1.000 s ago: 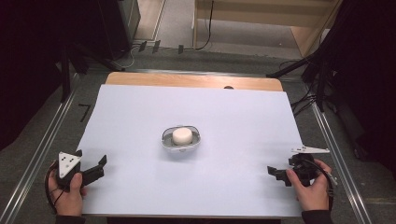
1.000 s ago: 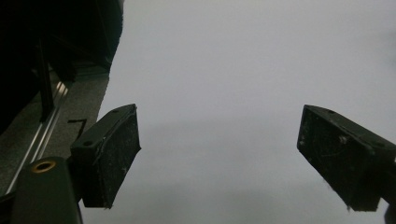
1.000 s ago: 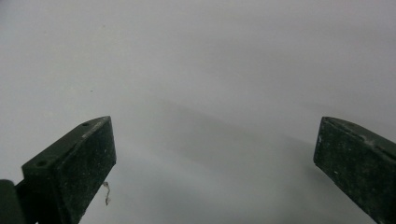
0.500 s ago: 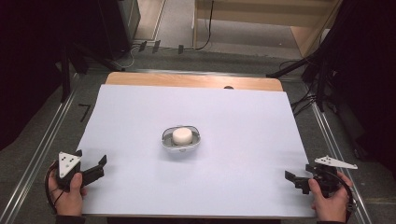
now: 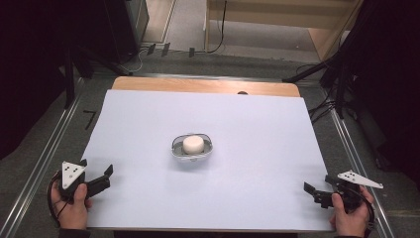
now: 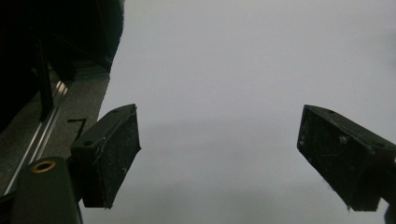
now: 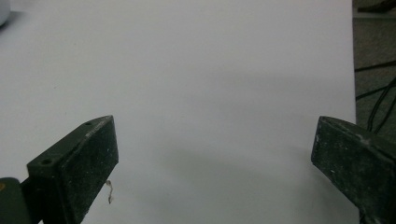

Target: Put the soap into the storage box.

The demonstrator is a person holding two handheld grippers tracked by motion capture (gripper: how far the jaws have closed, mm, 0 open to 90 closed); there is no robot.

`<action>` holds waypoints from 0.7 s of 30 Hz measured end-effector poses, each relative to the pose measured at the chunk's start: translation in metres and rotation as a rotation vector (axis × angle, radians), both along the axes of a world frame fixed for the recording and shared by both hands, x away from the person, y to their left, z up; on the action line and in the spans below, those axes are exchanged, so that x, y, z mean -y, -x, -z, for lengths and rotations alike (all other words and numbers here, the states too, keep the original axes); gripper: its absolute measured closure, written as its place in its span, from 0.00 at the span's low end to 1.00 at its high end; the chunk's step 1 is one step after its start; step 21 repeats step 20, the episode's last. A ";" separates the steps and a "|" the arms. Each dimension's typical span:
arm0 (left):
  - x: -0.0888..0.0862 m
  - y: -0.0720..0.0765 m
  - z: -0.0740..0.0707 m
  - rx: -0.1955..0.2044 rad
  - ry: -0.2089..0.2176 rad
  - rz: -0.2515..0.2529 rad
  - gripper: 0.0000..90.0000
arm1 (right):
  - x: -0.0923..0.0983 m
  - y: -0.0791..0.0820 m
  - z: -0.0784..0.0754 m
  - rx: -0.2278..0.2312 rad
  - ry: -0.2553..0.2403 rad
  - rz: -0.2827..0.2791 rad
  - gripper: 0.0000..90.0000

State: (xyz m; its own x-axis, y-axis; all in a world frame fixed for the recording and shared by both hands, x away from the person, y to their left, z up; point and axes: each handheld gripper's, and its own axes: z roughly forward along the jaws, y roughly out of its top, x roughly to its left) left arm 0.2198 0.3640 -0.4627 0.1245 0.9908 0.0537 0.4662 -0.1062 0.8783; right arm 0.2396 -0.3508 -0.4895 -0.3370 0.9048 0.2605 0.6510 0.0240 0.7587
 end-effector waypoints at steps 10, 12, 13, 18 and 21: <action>0.000 0.000 0.000 -0.007 -0.008 0.000 0.15 | 0.003 0.002 0.003 0.030 -0.029 0.008 0.01; 0.001 0.000 0.000 -0.005 -0.008 -0.002 0.15 | 0.002 0.002 0.003 0.020 -0.024 0.006 0.01; 0.001 0.000 0.000 -0.005 -0.009 -0.002 0.15 | 0.003 0.001 0.003 0.018 -0.024 0.011 0.01; 0.001 -0.001 0.000 -0.012 -0.013 0.000 0.15 | 0.004 0.002 0.003 0.028 -0.033 0.029 0.01; 0.001 -0.001 0.000 -0.015 -0.012 -0.002 0.15 | 0.003 0.003 0.002 0.035 -0.019 0.052 0.02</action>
